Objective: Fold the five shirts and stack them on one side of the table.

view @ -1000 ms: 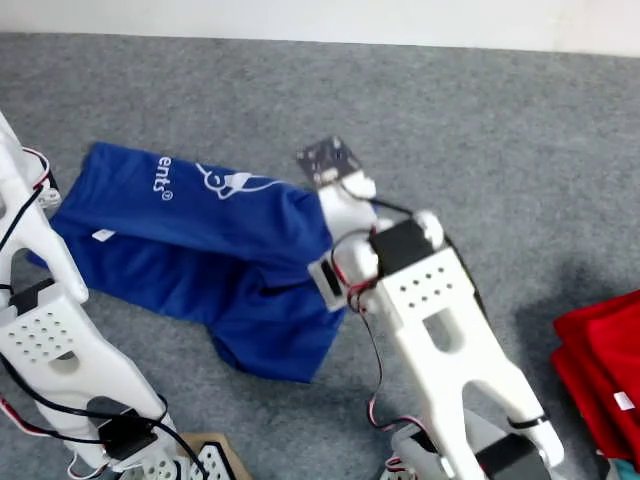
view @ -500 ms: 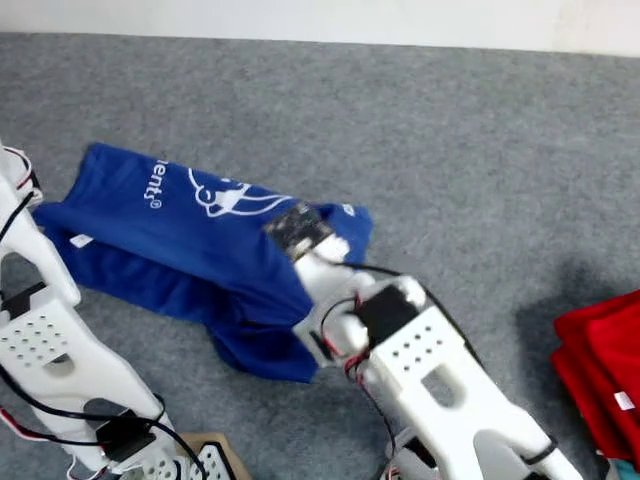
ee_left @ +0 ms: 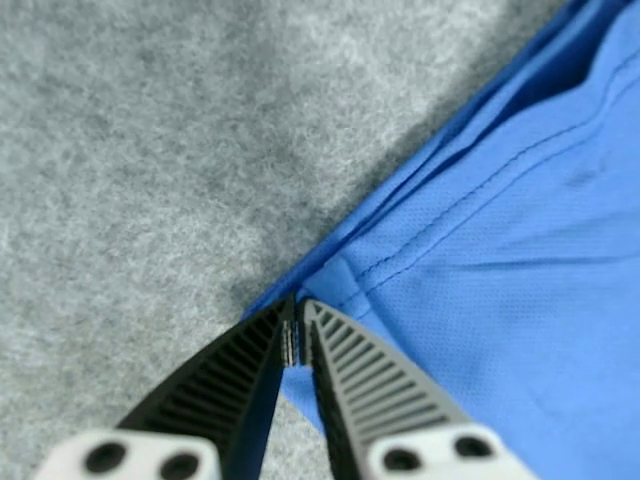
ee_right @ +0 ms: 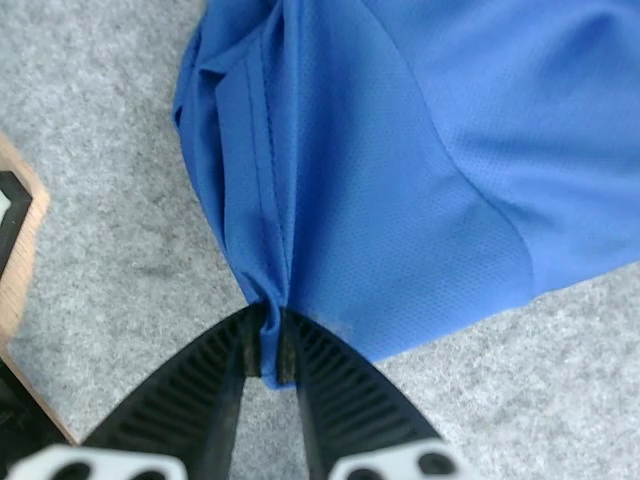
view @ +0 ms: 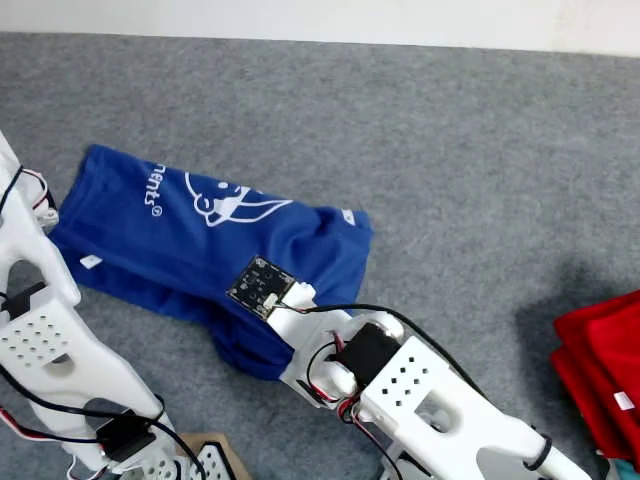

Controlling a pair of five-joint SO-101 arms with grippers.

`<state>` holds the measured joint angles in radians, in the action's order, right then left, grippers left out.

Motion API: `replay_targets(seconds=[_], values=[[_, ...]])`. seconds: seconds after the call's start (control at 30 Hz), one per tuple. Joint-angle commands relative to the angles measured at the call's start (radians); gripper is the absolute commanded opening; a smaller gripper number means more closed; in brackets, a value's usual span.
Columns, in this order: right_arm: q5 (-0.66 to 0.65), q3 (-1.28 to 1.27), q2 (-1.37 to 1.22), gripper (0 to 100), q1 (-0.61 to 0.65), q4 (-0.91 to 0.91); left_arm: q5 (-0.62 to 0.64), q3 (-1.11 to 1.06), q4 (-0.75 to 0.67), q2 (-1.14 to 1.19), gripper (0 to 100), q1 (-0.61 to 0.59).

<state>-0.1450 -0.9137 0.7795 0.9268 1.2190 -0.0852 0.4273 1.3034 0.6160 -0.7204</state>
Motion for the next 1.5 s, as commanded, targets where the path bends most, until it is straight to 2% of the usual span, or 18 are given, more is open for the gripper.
replay_targets(seconds=[0.0,0.2,0.33,0.53,0.67,0.8,0.93,1.0,1.1,1.2,1.33,1.4,1.47], values=[[-0.011,0.008,0.022,2.9,0.008,-0.016,-0.002,0.010,-0.005,-0.016,11,-0.036],[-0.011,0.018,0.022,19.2,0.008,-0.012,0.002,0.012,-0.003,-0.021,22,-0.056],[-0.011,0.058,0.022,19.7,0.004,-0.001,0.002,0.012,-0.003,-0.085,22,-0.108],[-0.011,0.203,0.022,19.7,0.002,0.127,0.002,0.008,-0.006,-0.220,22,-0.217],[-0.011,0.269,0.022,19.7,-0.007,0.173,0.002,0.007,0.014,-0.248,22,-0.246],[-0.011,0.275,0.013,16.4,-0.111,0.093,0.003,0.010,0.038,-0.251,22,-0.199],[-0.005,0.236,0.010,0.2,-0.222,-0.002,0.141,0.021,0.069,-0.252,22,-0.068],[-0.003,0.191,0.010,2.6,-0.220,-0.015,0.164,0.021,0.103,-0.248,22,0.012],[-0.003,0.093,0.019,2.9,-0.163,-0.047,0.201,0.010,0.160,-0.242,22,0.108],[-0.011,0.002,0.019,3.8,-0.085,-0.085,0.244,-0.065,0.117,-0.251,22,0.154],[-0.025,-0.062,0.019,18.3,0.107,-0.096,0.258,-0.104,0.092,-0.252,22,0.174],[-0.110,-0.074,0.019,24.8,0.205,-0.097,0.258,-0.131,0.091,-0.252,22,0.185],[-0.160,-0.077,0.019,25.5,0.252,-0.105,0.258,-0.185,0.083,-0.252,22,0.205]])
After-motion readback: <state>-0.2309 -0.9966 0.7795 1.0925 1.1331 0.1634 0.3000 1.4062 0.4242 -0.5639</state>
